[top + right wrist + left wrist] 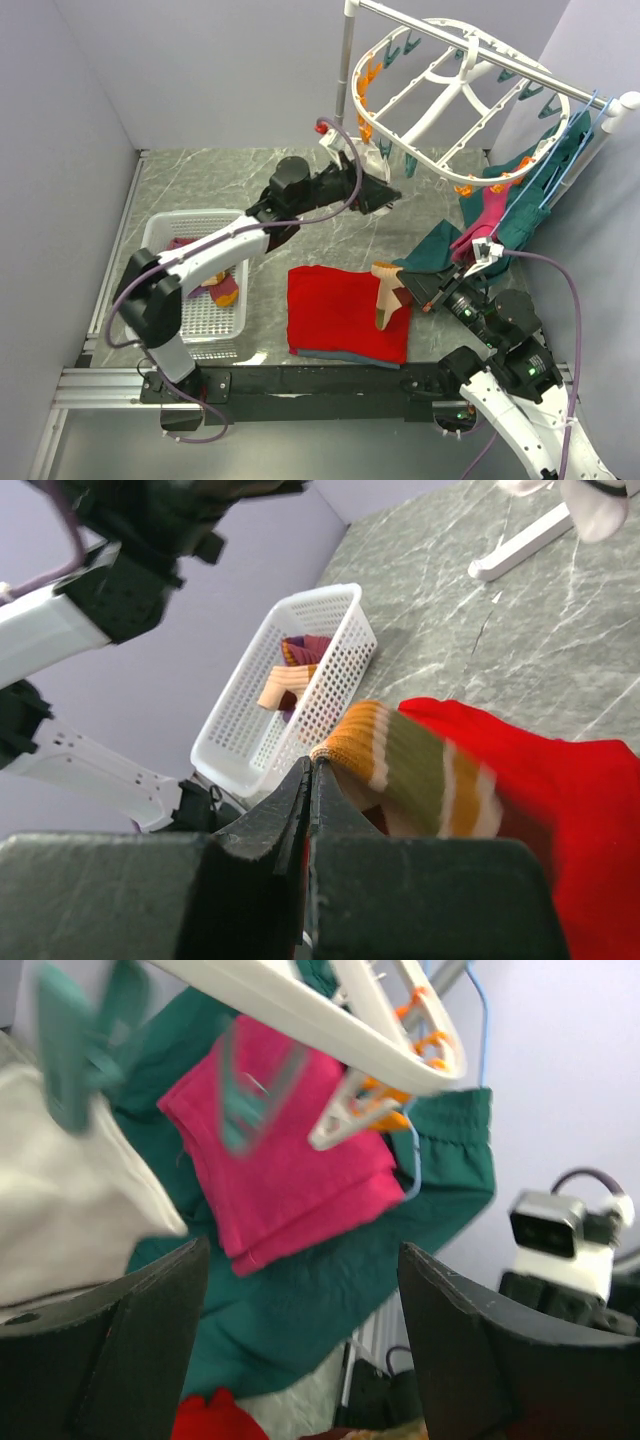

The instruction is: Remove the socks clipped to the hanger

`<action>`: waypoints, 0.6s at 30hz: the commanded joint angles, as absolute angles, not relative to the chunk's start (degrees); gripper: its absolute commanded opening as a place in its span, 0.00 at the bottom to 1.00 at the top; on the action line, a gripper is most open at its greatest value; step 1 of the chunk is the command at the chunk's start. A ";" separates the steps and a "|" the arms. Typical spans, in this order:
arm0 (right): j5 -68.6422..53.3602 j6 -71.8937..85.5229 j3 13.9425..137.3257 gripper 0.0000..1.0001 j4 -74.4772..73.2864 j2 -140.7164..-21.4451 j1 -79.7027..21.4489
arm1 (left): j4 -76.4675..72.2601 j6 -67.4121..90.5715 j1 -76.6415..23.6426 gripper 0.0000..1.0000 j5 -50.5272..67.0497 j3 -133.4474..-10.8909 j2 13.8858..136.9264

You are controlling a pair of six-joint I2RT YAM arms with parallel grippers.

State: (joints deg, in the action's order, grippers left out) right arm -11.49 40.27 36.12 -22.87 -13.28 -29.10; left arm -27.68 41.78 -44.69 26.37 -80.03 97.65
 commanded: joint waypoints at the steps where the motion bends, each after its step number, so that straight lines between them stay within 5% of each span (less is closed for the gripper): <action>1: -12.92 37.62 39.72 0.00 -22.50 -14.59 -29.27 | -28.04 37.88 -44.65 0.81 28.56 -75.25 88.60; 18: -29.95 36.03 42.37 0.00 -19.61 -19.33 -29.35 | -47.64 38.68 -45.79 0.84 53.35 -49.31 76.73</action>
State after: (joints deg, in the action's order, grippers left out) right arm -21.74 36.91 40.51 -23.18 -17.78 -29.10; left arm -41.10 39.83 -44.82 45.91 -51.94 80.16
